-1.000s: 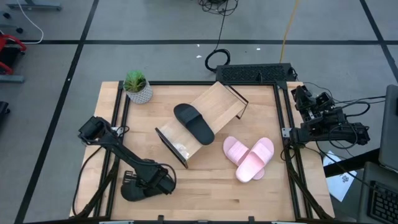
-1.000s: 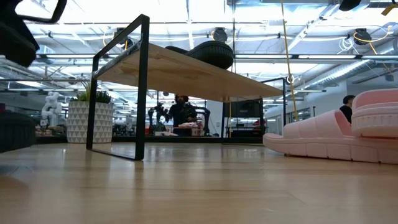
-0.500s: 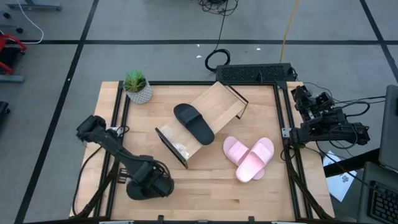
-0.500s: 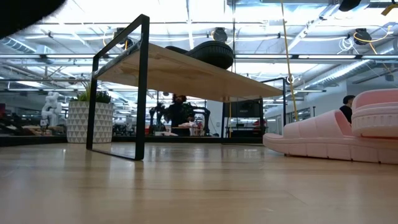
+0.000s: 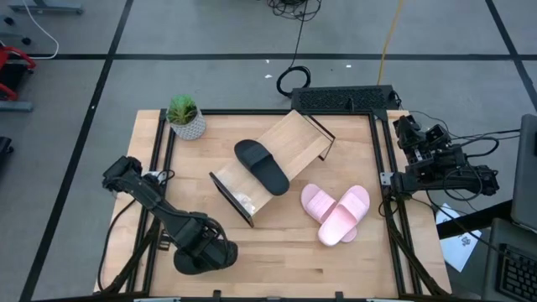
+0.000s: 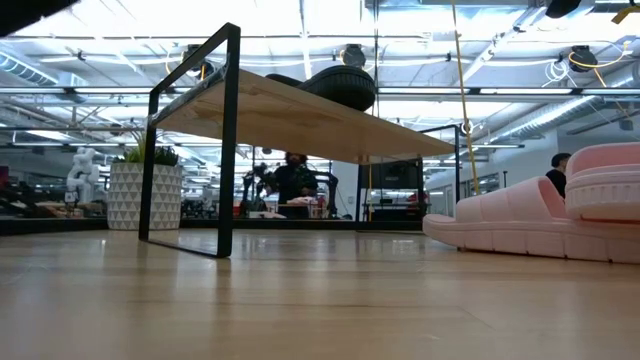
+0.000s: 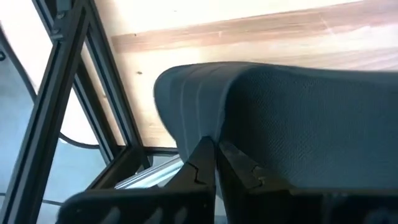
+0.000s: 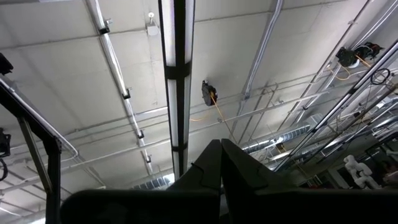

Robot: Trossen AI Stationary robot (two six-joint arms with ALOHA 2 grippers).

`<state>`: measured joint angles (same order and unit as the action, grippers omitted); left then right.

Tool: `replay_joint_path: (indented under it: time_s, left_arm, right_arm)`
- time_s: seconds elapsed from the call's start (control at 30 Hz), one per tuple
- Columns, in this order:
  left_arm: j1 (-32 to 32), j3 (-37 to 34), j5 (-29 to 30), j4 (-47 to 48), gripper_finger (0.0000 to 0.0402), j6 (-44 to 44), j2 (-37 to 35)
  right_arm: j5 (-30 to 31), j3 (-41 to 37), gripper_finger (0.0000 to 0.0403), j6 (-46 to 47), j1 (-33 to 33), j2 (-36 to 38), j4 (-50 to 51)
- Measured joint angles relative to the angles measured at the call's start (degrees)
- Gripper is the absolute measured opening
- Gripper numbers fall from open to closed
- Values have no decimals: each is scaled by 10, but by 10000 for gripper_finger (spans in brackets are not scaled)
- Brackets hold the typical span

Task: Pick and place slides into the shelf
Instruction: Put the black slide on the shelf

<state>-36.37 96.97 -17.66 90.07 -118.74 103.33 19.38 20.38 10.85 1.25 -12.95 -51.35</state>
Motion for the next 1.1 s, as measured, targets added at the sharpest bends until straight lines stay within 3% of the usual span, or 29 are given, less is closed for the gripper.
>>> replay_joint_path:
  time_s: [0.4, 0.87, 1.1]
  left_arm:
    - [58, 96, 144, -1, 0, 85, 0]
    - [60, 182, 177, -1, 0, 111, 0]
    - [59, 193, 161, 0, 0, 118, 0]
  right_arm:
    - [2, 0, 0, 0, 0, 0, 7]
    - [3, 0, 0, 0, 0, 0, 19]
    - [3, 0, 0, 0, 0, 0, 20]
